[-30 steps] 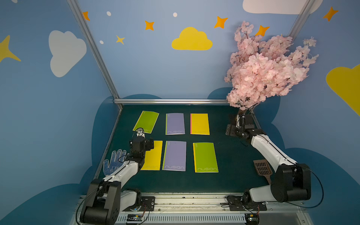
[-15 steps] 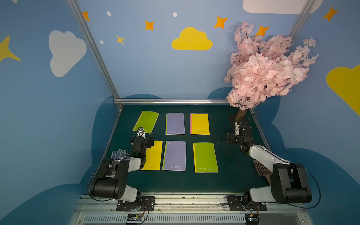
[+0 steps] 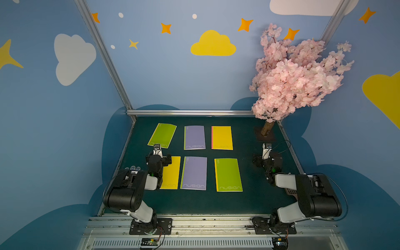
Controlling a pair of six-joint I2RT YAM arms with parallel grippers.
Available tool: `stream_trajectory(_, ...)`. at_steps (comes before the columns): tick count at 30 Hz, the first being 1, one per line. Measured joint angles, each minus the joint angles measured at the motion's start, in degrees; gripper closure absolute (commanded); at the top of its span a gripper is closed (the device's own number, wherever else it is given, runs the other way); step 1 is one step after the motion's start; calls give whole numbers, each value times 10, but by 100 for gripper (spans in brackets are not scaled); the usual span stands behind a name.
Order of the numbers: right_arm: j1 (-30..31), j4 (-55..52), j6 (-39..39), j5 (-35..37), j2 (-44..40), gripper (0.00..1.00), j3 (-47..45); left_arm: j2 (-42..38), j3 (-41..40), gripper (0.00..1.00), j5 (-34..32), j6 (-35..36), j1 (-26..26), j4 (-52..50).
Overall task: Close the notebook
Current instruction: Reset both arms
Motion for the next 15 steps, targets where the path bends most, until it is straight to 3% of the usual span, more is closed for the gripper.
stream_trajectory(6, -7, 65, 5, -7, 10, 3, -12, 0, 2, 0, 2, 0, 0, 0)
stream_trajectory(15, -6, 79, 5, -6, 10, 3, 0, 0, 2, 0, 2, 0, 1, 0)
